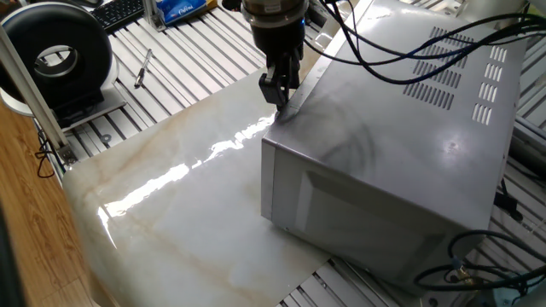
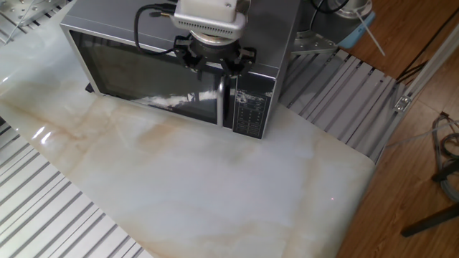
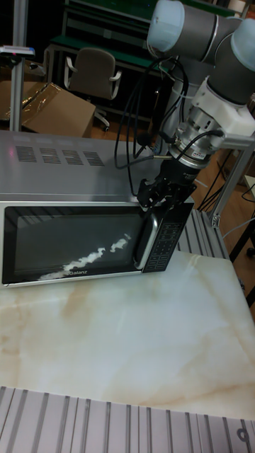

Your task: Open the microwave door

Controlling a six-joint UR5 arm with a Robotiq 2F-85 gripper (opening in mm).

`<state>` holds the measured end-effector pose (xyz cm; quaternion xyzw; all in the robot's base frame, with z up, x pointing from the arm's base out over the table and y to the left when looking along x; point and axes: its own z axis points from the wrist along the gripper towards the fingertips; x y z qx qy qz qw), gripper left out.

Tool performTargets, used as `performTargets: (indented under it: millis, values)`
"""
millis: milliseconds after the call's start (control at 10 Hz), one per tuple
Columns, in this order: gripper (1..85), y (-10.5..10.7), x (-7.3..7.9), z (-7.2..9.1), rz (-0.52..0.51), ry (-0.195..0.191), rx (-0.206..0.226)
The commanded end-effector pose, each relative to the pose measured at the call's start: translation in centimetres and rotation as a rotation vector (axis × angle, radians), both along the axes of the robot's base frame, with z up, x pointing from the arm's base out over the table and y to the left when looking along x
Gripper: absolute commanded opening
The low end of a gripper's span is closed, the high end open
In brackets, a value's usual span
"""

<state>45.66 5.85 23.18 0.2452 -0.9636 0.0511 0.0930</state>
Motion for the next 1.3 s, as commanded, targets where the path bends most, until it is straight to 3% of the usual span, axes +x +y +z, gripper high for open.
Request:
performTargets:
  millis: [0,1200]
  values:
    - [50.7,1.6,0.5,-0.6,-0.049,-0.003,0.057]
    - [42.3,2.2,0.6,-2.0,-0.153,0.011,0.067]
